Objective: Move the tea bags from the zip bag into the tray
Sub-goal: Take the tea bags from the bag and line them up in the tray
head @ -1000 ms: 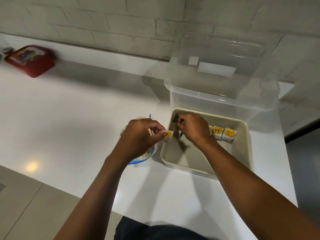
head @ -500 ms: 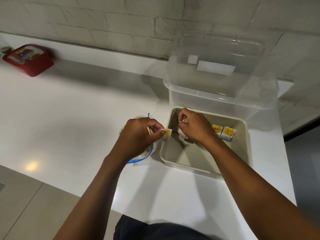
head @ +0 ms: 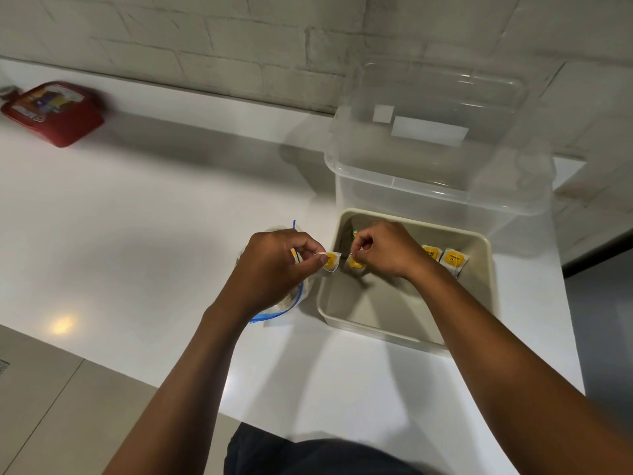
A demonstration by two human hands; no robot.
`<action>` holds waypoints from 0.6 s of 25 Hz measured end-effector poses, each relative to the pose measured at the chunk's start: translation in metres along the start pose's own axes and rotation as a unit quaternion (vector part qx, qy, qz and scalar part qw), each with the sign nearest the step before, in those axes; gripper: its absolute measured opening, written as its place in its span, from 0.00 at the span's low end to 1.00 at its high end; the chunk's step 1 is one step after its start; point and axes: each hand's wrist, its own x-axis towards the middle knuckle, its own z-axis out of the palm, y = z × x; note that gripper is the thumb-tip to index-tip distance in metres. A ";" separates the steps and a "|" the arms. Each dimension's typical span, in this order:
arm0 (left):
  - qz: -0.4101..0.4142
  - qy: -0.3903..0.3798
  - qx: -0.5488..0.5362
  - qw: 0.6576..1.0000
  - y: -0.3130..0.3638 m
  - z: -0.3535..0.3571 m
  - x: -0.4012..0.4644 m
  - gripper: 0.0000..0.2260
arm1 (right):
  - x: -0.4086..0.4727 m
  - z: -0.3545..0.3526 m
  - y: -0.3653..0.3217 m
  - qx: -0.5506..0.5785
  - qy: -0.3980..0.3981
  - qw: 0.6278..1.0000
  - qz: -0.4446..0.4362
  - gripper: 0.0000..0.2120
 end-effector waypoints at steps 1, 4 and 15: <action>0.003 0.001 0.000 1.000 0.000 0.001 0.000 0.02 | 0.003 0.002 0.002 -0.006 -0.005 1.000 -0.006 0.07; 0.004 0.001 -0.001 1.000 0.000 0.001 0.000 0.02 | 0.012 0.009 0.005 -0.026 -0.008 1.000 -0.004 0.06; 0.009 0.002 0.002 1.000 0.000 0.001 -0.001 0.03 | 0.019 0.030 0.011 0.004 0.116 0.993 0.016 0.08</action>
